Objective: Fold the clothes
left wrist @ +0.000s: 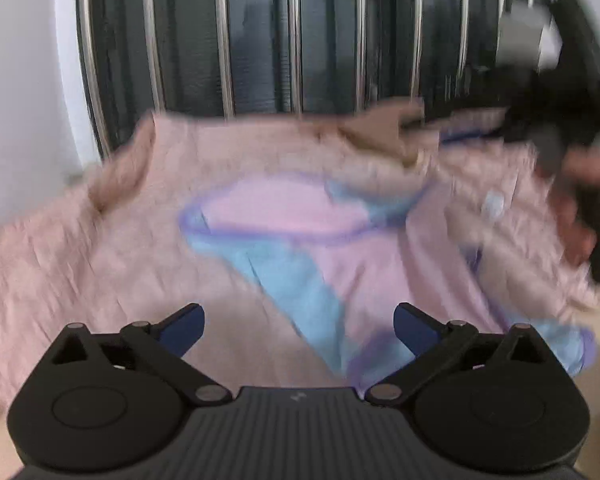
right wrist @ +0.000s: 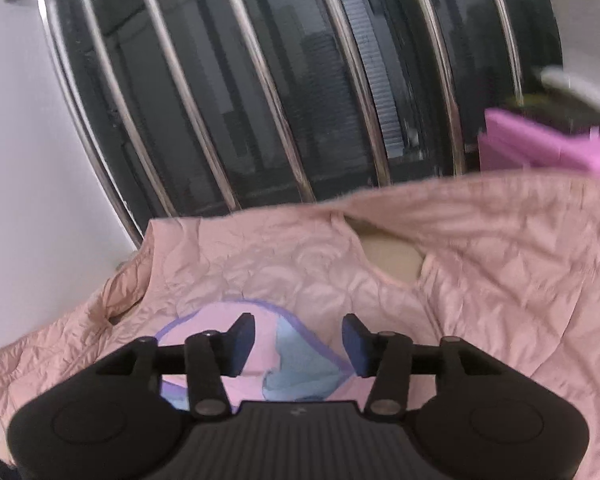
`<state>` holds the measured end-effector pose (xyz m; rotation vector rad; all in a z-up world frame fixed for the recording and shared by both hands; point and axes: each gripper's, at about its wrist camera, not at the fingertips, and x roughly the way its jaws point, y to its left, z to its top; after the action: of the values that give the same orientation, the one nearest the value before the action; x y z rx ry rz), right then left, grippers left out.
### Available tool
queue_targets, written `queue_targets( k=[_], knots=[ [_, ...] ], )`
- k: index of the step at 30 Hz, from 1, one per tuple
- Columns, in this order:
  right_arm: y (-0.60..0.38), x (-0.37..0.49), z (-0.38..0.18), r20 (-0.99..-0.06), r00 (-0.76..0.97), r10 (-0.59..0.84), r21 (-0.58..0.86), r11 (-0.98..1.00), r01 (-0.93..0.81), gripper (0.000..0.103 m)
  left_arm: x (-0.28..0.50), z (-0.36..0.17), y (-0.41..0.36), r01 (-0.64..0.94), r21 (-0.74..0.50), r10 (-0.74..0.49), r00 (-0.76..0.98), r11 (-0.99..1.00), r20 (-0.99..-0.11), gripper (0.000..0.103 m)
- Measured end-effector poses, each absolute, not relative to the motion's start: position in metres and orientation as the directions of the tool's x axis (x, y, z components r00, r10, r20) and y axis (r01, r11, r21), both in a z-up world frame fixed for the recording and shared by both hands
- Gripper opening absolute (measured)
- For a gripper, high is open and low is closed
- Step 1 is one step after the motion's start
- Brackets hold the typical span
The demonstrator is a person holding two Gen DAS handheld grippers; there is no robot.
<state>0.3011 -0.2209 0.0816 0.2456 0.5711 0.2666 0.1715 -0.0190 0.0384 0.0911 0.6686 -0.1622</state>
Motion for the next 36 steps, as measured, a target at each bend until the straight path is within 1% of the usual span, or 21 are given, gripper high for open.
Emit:
queue_targets(
  k=[2,4,5,6,7,8,9,10,12,13,15,17,19,20,21,22,25,27,32,34,36],
  knots=[
    [-0.220,0.298,0.088,-0.491,0.814,0.311,0.282,0.941,-0.189,0.054,0.177,0.026,-0.030,0.206,0.051,-0.125,0.752,0.977,-0.647,0.102],
    [-0.220,0.299,0.092,-0.504,0.812,0.296,0.266,0.947,-0.180,0.054,0.181,0.015,-0.047,0.204,0.168,-0.050,0.766,0.964,-0.641,0.102],
    [-0.220,0.299,0.094,-0.512,0.810,0.287,0.261,0.950,-0.171,0.054,0.181,0.011,-0.052,0.200,0.209,-0.024,0.774,0.957,-0.632,0.095],
    [-0.222,0.299,0.095,-0.520,0.808,0.278,0.257,0.953,-0.163,0.054,0.180,0.009,-0.055,0.197,0.228,-0.013,0.783,0.953,-0.622,0.077],
    [-0.223,0.299,0.098,-0.525,0.807,0.272,0.254,0.954,-0.156,0.054,0.180,0.011,-0.054,0.192,0.213,-0.022,0.790,0.958,-0.613,0.065],
    [-0.223,0.297,0.101,-0.530,0.805,0.266,0.249,0.956,-0.152,0.054,0.179,0.016,-0.045,0.173,0.168,-0.039,0.798,0.971,-0.601,0.047],
    [-0.223,0.294,0.104,-0.532,0.806,0.261,0.241,0.959,-0.151,0.054,0.178,0.021,-0.036,0.154,0.121,-0.054,0.807,0.981,-0.588,0.037],
    [-0.221,0.291,0.108,-0.534,0.805,0.256,0.229,0.961,-0.154,0.054,0.178,0.026,-0.026,0.131,0.077,-0.064,0.817,0.988,-0.573,0.033],
    [-0.216,0.280,0.111,-0.543,0.804,0.242,0.190,0.968,-0.163,0.055,0.179,0.033,0.000,0.025,0.024,-0.008,0.840,0.999,-0.542,0.017],
    [-0.213,0.273,0.111,-0.547,0.804,0.233,0.169,0.972,-0.166,0.057,0.182,0.033,0.010,-0.018,0.009,0.020,0.833,1.000,-0.553,0.014],
    [-0.208,0.260,0.110,-0.564,0.798,0.215,0.129,0.977,-0.172,0.069,0.190,0.032,0.027,-0.068,-0.023,0.042,0.810,0.997,-0.585,0.008],
    [-0.208,0.244,0.099,-0.616,0.760,0.209,0.100,0.977,-0.188,0.069,0.191,0.035,0.036,-0.077,-0.069,0.022,0.811,0.995,-0.585,0.008],
    [-0.212,0.224,0.085,-0.654,0.728,0.207,0.085,0.976,-0.201,0.069,0.190,0.041,0.038,-0.013,-0.120,-0.061,0.804,0.993,-0.592,0.024],
    [-0.214,0.214,0.077,-0.670,0.713,0.206,0.081,0.975,-0.206,0.069,0.189,0.044,0.037,0.054,-0.167,-0.145,0.790,0.984,-0.596,0.065],
    [-0.217,0.204,0.069,-0.685,0.698,0.207,0.080,0.974,-0.210,0.069,0.187,0.045,0.035,0.121,-0.207,-0.223,0.771,0.971,-0.596,0.100],
    [-0.221,0.197,0.061,-0.698,0.684,0.212,0.088,0.973,-0.212,0.069,0.185,0.046,0.032,0.184,-0.241,-0.295,0.750,0.953,-0.592,0.102],
    [-0.233,0.187,0.038,-0.721,0.665,0.194,0.115,0.980,-0.161,0.067,0.172,0.053,0.016,0.302,-0.182,-0.350,0.742,0.936,-0.572,0.102],
    [-0.241,0.185,0.034,-0.715,0.673,0.191,0.152,0.981,-0.117,0.064,0.172,0.048,0.006,0.300,-0.094,-0.294,0.742,0.949,-0.602,0.102],
    [-0.236,0.197,0.043,-0.687,0.676,0.265,0.204,0.964,-0.171,0.064,0.193,0.018,-0.007,0.276,-0.044,-0.223,0.662,0.960,-0.716,0.101],
    [-0.226,0.210,0.042,-0.698,0.676,0.237,0.157,0.971,-0.178,0.062,0.196,0.010,-0.007,0.261,-0.013,-0.190,0.666,0.965,-0.722,0.088],
    [-0.218,0.220,0.038,-0.702,0.687,0.189,0.100,0.981,-0.167,0.062,0.200,0.010,-0.002,0.219,-0.011,-0.161,0.683,0.976,-0.713,0.063]
  ],
)
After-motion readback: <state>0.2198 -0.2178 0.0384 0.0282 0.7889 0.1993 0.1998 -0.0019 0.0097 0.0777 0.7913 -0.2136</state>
